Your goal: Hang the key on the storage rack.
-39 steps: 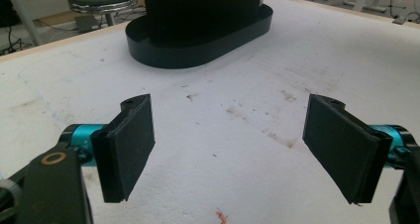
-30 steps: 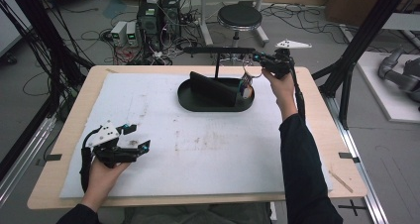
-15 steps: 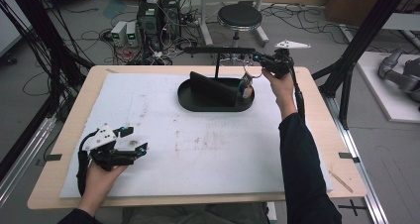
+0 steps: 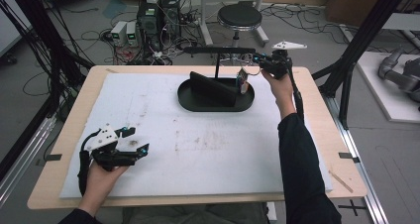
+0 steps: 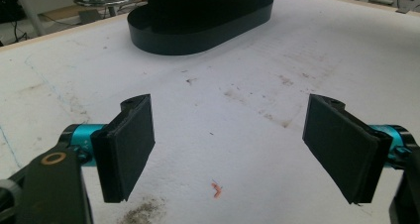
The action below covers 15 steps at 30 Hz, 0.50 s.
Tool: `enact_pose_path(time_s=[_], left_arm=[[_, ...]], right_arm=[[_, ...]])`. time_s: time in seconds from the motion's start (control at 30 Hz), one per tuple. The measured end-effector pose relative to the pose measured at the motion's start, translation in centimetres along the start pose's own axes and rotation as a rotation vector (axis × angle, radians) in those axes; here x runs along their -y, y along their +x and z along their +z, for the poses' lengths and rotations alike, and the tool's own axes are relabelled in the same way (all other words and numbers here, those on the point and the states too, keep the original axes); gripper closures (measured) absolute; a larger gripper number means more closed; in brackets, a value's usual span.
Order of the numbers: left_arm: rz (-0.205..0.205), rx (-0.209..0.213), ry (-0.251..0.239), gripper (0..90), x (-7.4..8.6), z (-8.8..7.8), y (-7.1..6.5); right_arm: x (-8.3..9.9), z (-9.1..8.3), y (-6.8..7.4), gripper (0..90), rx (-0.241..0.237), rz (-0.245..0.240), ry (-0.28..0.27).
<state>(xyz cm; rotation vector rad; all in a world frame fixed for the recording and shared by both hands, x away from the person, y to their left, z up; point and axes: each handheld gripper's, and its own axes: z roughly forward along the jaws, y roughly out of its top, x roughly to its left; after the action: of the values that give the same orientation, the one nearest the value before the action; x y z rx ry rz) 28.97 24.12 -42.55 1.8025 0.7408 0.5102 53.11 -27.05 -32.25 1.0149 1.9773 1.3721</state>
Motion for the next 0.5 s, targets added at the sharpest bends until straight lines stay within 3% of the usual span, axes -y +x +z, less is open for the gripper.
enact_pose_path(time_s=[0.23,0.4,0.5], left_arm=[[0.003,0.000,0.006,20.1,0.0,0.1,0.0],[0.009,0.004,0.009,20.1,-0.1,0.3,0.1],[0.012,0.011,0.008,20.1,-0.4,0.6,0.3]], right_arm=[[-0.3,-0.6,0.1,73.9,0.073,-0.008,-0.001],[-0.9,-2.0,0.2,56.8,0.062,-0.020,-0.027],[-1.3,-3.1,0.6,47.9,0.031,-0.023,-0.014]])
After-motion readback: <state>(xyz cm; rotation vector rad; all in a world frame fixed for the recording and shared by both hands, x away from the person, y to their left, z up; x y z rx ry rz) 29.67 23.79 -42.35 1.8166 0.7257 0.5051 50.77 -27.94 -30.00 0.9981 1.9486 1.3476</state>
